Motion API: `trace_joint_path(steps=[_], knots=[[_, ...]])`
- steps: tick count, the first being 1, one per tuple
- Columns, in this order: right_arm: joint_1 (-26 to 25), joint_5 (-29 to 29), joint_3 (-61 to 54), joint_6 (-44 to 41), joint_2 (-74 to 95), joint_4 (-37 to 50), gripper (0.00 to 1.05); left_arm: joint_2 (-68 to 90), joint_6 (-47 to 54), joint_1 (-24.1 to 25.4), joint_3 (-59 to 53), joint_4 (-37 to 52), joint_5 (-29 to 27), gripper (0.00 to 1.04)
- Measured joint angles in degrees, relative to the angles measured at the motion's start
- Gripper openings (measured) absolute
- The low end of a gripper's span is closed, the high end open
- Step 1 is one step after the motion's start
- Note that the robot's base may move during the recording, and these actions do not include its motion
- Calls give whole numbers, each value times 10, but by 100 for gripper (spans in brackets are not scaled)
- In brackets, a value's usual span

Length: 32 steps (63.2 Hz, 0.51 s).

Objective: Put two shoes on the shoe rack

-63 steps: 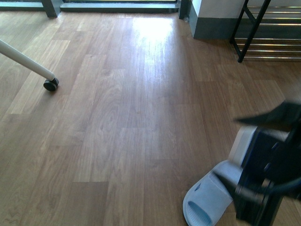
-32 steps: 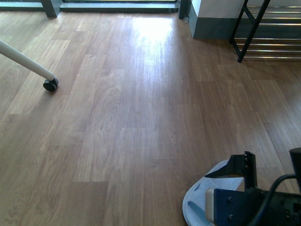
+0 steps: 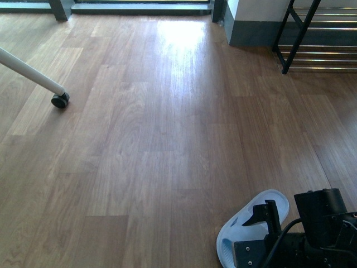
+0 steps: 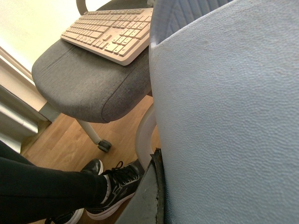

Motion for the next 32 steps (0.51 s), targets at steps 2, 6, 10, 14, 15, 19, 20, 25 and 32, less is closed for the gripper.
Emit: trace_joint_path(steps=[2,6,10,14,15,19,20,25,32], knots=[[-3,0,1,-3,0,-4,95,0,0,0,0,0,0,2],[-9,0,5,-4,0,-10,96,0,0,0,0,0,0,2],[-17,-1,9,-15,0,-10,95,0,0,0,0,0,0,2],[-23,0,14,-20,0,-13,95,0,0,0,0,0,0,2],[-24,0,16,-21,0,-13,95,0,0,0,0,0,0,2],[-35,4,29,-28,0,-22,95,0,0,0,0,0,0,2],[-38,5,32,-28,0,-24,95,0,0,0,0,0,0,2],[-52,12,50,-28,0,-43,95,0,0,0,0,0,0,2],[-68,20,63,-31,1,-52,95,0,0,0,0,0,0,2]])
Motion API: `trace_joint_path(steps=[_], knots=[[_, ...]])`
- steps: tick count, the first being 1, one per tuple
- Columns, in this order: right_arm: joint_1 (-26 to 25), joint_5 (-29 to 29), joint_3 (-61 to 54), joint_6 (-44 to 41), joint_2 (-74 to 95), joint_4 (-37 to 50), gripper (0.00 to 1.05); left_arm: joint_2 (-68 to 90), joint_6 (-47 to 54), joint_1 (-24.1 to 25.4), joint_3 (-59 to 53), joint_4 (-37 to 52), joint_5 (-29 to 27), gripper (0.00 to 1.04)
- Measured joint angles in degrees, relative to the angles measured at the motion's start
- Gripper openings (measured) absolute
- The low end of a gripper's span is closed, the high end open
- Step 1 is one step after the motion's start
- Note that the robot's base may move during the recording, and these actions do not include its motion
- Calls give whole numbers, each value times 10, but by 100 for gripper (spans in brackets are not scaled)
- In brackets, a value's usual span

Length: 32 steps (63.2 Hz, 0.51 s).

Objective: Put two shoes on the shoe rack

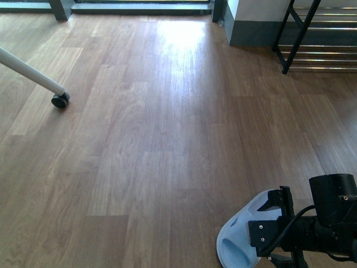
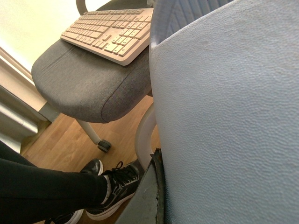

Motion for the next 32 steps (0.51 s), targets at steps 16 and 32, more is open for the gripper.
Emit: trace_joint_path(steps=[16,32], knots=[[-39,20,34,-13,27,-25,95,0,0,0,0,0,0,2],[-52,16,40,-17,46,-33,95,0,0,0,0,0,0,2]])
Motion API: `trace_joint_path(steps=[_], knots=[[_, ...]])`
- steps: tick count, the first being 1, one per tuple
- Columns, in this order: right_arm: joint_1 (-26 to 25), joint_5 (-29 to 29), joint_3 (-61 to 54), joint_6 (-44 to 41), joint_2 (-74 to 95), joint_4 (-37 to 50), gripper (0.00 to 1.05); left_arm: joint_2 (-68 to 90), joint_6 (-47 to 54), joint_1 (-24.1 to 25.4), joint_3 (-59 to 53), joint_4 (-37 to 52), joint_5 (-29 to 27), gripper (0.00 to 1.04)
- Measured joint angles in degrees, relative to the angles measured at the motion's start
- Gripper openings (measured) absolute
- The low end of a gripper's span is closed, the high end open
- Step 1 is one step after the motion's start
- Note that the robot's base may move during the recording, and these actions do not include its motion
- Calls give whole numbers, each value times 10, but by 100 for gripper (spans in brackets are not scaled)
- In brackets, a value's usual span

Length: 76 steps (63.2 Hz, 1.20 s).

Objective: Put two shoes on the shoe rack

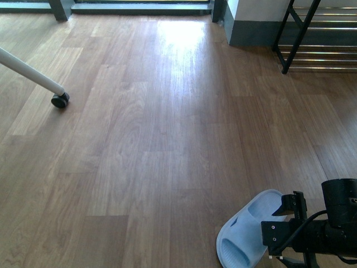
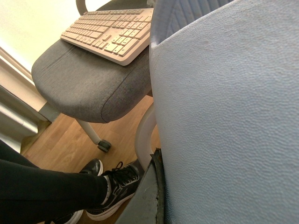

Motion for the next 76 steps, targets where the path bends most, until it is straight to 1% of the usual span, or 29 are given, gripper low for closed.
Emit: trace_joint_path(steps=[18,20,21,25,26,30,31,34,35,43,44,54,62,69,76], knots=[[35,-11,3,26,21,24,95,0,0,0,0,0,0,2],[37,-11,3,31,23,26,94,0,0,0,0,0,0,2],[40,-11,4,31,24,28,91,0,0,0,0,0,0,2],[43,-11,5,35,27,30,84,0,0,0,0,0,0,2],[45,-11,5,36,28,30,81,0,0,0,0,0,0,2],[46,-11,6,36,31,33,74,0,0,0,0,0,0,2],[47,-11,6,36,31,33,70,0,0,0,0,0,0,2],[47,-11,7,36,32,32,65,0,0,0,0,0,0,2],[47,-11,8,36,33,32,62,0,0,0,0,0,0,2],[47,-10,8,39,33,35,46,0,0,0,0,0,0,2],[46,-10,8,39,33,35,43,0,0,0,0,0,0,2],[44,-9,7,39,32,34,25,0,0,0,0,0,0,2],[42,-10,-2,45,26,40,13,0,0,0,0,0,0,2],[46,-20,-23,60,11,70,1,0,0,0,0,0,0,2],[57,-17,-53,95,-26,112,1,0,0,0,0,0,0,2]])
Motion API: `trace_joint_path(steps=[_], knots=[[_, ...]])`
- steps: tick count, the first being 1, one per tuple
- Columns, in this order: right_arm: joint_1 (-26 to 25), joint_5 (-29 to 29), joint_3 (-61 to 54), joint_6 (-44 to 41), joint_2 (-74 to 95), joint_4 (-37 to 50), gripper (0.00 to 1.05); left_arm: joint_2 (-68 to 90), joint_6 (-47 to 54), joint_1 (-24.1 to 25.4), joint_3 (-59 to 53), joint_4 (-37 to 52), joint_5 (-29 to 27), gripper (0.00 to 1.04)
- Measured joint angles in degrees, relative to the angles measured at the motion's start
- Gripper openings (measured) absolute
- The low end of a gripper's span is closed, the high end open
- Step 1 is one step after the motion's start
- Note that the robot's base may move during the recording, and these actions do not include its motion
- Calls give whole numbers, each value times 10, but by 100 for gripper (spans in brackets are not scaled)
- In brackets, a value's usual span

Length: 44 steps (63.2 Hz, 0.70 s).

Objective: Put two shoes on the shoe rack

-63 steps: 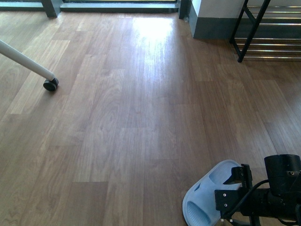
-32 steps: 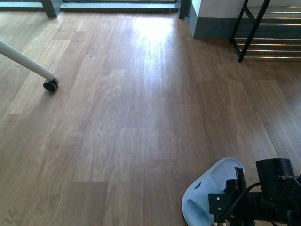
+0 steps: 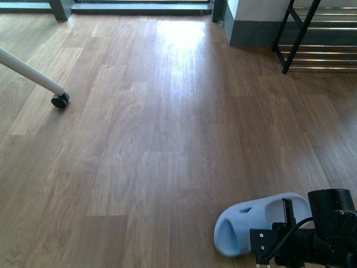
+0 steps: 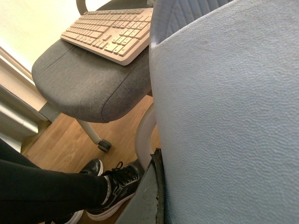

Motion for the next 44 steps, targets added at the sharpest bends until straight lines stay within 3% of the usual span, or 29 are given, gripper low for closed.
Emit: trace_joint_path(steps=[12,20,44], knots=[[17,49,-67,133,-129,65,1,0,0,0,0,0,0,2],[22,75,-125,258,-261,49,1,0,0,0,0,0,0,2],[-28,103,-232,519,-812,-207,1,0,0,0,0,0,0,2]])
